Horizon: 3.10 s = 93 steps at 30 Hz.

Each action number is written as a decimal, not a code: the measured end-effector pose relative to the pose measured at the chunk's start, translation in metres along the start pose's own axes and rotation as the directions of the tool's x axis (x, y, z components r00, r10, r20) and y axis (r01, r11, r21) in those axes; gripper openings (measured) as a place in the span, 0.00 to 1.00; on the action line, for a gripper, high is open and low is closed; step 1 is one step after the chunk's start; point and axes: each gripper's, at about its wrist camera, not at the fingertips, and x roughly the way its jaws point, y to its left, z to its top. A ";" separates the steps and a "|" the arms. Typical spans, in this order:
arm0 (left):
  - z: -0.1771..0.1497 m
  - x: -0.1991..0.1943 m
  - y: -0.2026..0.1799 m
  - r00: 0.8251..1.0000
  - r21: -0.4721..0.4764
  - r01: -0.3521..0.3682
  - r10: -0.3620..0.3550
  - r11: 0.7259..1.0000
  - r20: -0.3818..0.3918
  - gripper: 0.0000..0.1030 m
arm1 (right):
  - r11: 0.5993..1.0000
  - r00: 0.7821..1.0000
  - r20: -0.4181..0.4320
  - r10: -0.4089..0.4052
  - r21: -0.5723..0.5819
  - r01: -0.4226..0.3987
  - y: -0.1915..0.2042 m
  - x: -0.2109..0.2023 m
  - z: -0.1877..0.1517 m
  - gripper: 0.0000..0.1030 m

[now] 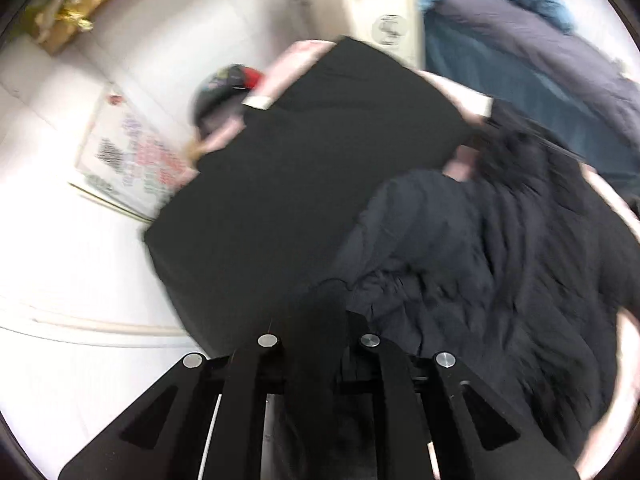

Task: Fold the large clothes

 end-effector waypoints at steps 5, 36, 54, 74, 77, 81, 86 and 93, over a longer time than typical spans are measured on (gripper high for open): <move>0.038 0.072 0.060 0.994 -0.190 -0.064 0.047 0.980 -0.095 0.09 | 1.000 1.000 0.013 -0.016 0.013 0.016 0.009 -0.005 0.003 0.65; -0.135 0.020 0.007 0.980 -0.169 0.198 -0.201 0.965 0.001 0.94 | 0.993 0.996 -0.094 -0.001 0.119 0.012 -0.047 0.044 -0.007 0.68; -0.299 0.091 -0.088 0.893 -0.181 0.291 -0.334 0.940 -0.302 0.58 | 0.986 0.978 -0.204 -0.036 -0.169 0.001 -0.040 0.129 -0.025 0.45; -0.310 0.077 -0.081 0.904 -0.017 0.256 -0.246 0.966 -0.351 0.45 | 0.984 0.980 -0.191 -0.051 -0.179 0.017 -0.049 0.071 -0.059 0.21; -0.305 0.067 -0.082 0.950 0.036 0.144 -0.128 0.989 -0.284 0.76 | 0.998 0.988 -0.150 -0.028 -0.063 0.019 -0.065 0.061 -0.043 0.52; -0.281 0.041 -0.067 0.980 0.006 0.129 -0.126 0.992 -0.157 0.82 | 0.996 1.000 -0.001 -0.004 0.092 0.005 -0.108 0.027 -0.009 0.58; -0.245 0.029 -0.084 0.979 -0.022 0.168 -0.169 0.986 -0.110 0.84 | 0.933 0.994 0.099 0.054 0.350 -0.085 -0.164 0.021 0.030 0.58; -0.232 0.016 -0.154 0.977 0.094 0.192 -0.181 0.977 -0.112 0.84 | 0.856 0.988 0.146 0.058 0.502 -0.125 -0.165 0.065 0.069 0.58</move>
